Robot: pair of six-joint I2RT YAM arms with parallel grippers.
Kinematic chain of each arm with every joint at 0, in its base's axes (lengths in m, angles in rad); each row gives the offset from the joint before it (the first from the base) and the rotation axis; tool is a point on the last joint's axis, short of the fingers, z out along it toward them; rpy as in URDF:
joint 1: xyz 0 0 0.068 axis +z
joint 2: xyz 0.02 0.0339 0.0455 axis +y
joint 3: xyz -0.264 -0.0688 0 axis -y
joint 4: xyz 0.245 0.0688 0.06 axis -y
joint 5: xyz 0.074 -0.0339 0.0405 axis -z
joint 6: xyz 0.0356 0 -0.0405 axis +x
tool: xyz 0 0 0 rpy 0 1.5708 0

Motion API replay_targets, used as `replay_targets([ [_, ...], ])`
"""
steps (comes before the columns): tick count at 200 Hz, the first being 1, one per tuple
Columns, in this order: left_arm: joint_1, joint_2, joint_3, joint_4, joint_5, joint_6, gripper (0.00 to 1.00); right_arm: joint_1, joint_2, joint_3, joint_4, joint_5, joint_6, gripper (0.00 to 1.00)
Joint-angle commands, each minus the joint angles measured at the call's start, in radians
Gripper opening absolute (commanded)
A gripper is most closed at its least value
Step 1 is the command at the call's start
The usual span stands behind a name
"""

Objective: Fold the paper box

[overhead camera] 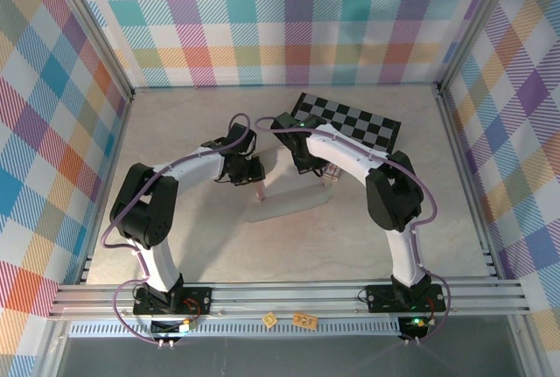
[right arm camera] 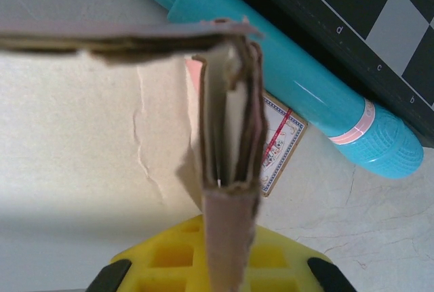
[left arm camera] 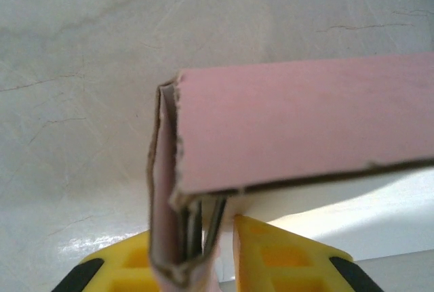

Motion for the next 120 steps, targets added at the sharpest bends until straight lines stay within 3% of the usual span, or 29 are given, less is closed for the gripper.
replay_targets([
  [1,0.002,-0.002,-0.024,0.035,-0.025,0.001,0.19,0.007,0.027,0.020,-0.035,-0.014,-0.002,0.00],
  [36,-0.004,-0.005,-0.035,0.008,-0.069,0.009,0.12,0.008,0.029,0.024,-0.038,-0.016,0.004,0.00],
  [92,-0.010,0.001,-0.070,0.003,-0.149,-0.017,0.12,0.009,0.020,0.023,-0.040,-0.009,0.015,0.00],
  [120,-0.035,0.015,-0.049,-0.055,-0.250,-0.046,0.08,0.011,0.009,0.012,-0.036,0.002,0.019,0.00],
])
